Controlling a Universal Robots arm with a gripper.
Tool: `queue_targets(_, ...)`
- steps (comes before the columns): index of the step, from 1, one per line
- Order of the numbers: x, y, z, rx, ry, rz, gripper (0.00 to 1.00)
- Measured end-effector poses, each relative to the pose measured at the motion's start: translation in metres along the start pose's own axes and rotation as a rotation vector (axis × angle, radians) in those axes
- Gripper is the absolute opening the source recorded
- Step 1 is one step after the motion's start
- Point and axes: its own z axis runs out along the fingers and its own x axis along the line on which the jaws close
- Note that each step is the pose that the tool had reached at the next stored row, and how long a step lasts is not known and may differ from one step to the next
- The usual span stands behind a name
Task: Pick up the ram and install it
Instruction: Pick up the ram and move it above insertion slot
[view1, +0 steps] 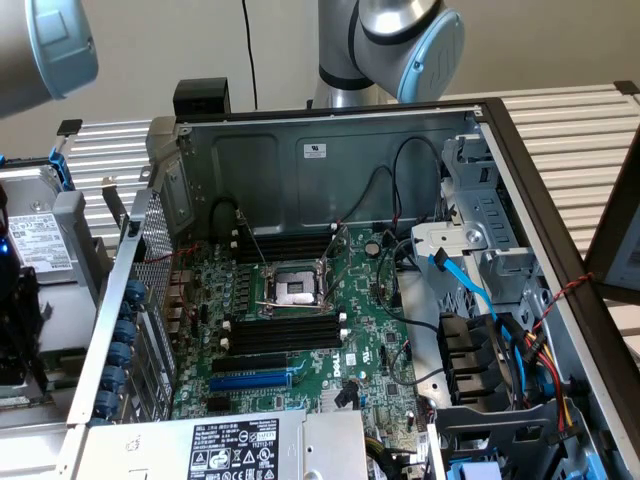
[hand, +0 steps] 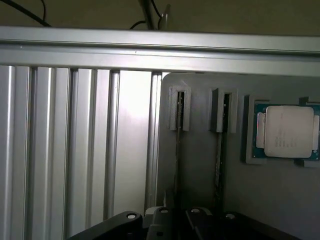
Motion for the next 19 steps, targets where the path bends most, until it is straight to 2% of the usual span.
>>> queue_targets(17, 0.0000, 0.0000, 0.0000, 0.0000, -0.0001, 0.000, 0.12)
queue_targets(19, 0.0001, 0.0000, -0.0025, 0.0003, -0.0002, 0.000, 0.12)
